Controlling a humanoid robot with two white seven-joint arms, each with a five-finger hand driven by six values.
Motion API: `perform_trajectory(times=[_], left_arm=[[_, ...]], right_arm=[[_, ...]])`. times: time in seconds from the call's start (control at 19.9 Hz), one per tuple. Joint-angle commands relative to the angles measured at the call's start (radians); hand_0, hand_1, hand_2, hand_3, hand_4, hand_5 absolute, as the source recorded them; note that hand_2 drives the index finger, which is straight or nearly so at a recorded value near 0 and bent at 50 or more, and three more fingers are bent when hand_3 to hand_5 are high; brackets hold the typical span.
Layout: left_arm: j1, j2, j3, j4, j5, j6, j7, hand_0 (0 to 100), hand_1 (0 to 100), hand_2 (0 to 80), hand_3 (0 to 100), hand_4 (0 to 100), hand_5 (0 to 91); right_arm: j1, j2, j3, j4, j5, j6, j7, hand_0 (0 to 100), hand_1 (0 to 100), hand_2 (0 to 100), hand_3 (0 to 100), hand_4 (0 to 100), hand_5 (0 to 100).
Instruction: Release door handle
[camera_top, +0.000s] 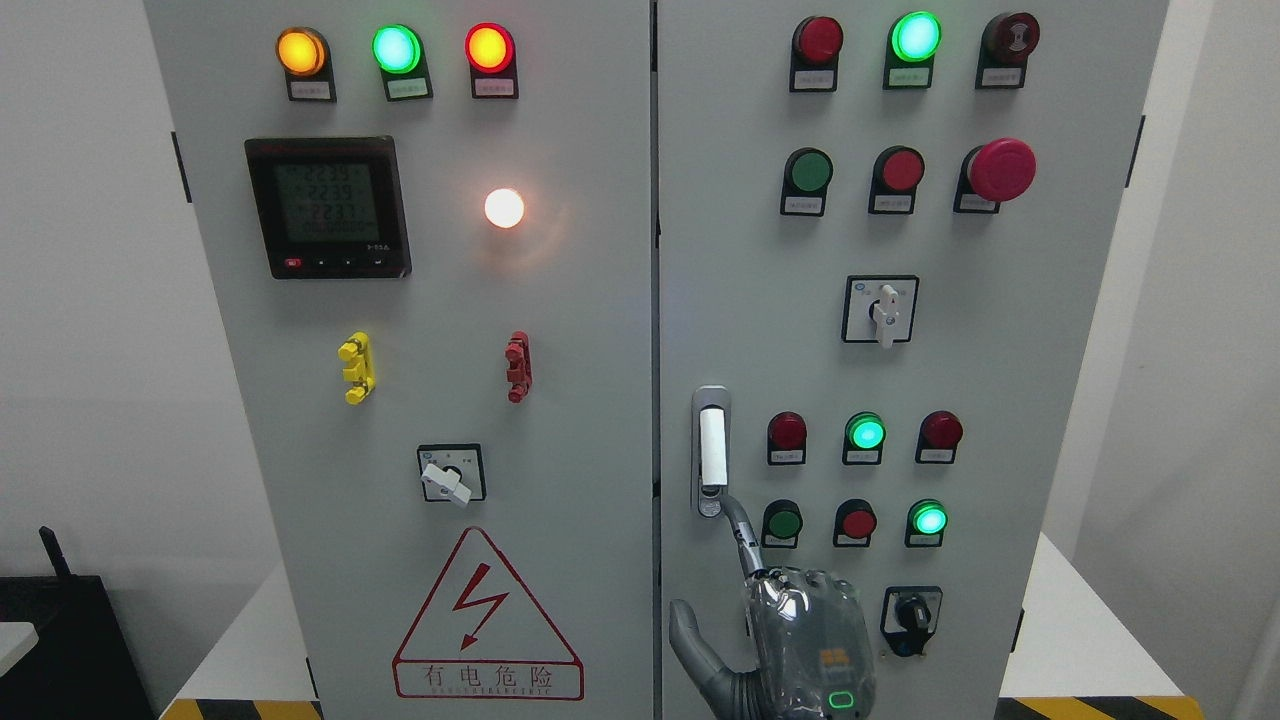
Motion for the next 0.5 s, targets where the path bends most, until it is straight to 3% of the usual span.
perform_trajectory(times=[0.0, 0.15, 0.25, 0.35, 0.45], left_arm=[[0.000, 0.000, 0.011, 0.017, 0.000, 0.001, 0.001, 12, 39, 0.0, 0, 0, 0.0], [0.000, 0.000, 0.011, 0.017, 0.000, 0.001, 0.001, 12, 39, 0.0, 0, 0, 0.0], [0.000, 0.000, 0.011, 0.017, 0.000, 0.001, 0.001, 12, 39, 0.0, 0, 0, 0.0], [0.000, 0.000, 0.011, 0.017, 0.000, 0.001, 0.001, 12, 39, 0.0, 0, 0, 0.0], [0.000, 0.000, 0.011, 0.017, 0.000, 0.001, 0.001, 12, 39, 0.0, 0, 0, 0.0]], right_arm=[[0.004, 0.019, -0.038, -0.045, -0.012, 0.004, 0.006, 40, 28, 50, 75, 66, 67], [-0.010, 0.019, -0.043, -0.049, -0.019, 0.006, 0.028, 41, 19, 66, 74, 62, 64], [-0.025, 0.019, -0.046, -0.048, -0.019, 0.006, 0.030, 42, 11, 78, 86, 68, 67], [-0.039, 0.019, -0.046, -0.048, -0.019, 0.006, 0.051, 41, 7, 89, 100, 80, 77], [-0.059, 0.019, -0.048, -0.048, -0.018, 0.007, 0.065, 36, 3, 94, 100, 86, 84]])
